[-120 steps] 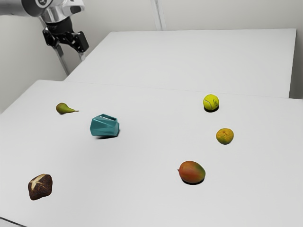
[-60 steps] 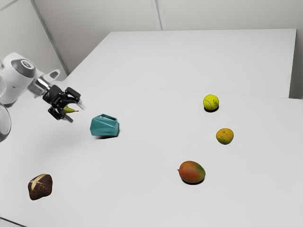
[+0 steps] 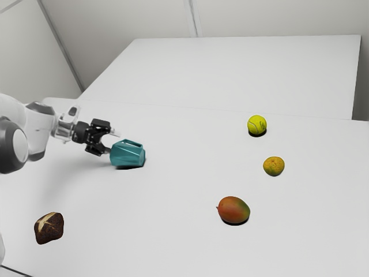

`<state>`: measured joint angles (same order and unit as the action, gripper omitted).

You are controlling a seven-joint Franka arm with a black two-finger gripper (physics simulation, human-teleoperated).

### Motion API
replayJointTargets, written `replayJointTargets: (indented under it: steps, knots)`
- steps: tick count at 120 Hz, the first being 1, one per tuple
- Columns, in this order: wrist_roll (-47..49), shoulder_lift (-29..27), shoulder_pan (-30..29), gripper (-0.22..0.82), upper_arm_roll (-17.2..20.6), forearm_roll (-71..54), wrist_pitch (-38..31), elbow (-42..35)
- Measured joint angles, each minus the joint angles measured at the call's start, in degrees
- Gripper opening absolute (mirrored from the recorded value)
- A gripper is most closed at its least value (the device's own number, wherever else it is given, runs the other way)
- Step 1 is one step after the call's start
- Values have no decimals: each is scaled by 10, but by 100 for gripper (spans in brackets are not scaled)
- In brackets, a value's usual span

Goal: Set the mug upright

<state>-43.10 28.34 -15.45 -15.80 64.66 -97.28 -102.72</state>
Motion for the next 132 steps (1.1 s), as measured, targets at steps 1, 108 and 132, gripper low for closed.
replayJointTargets:
  steps: [1, 108, 132]
  knots:
    - [-2, 0, 0, 60, 1, 1, 0, -2]
    - [-112, -68, 4, -16, 27, 13, -8, -25]
    - [-98, -108, 8, -17, 81, -93, -25, 41]
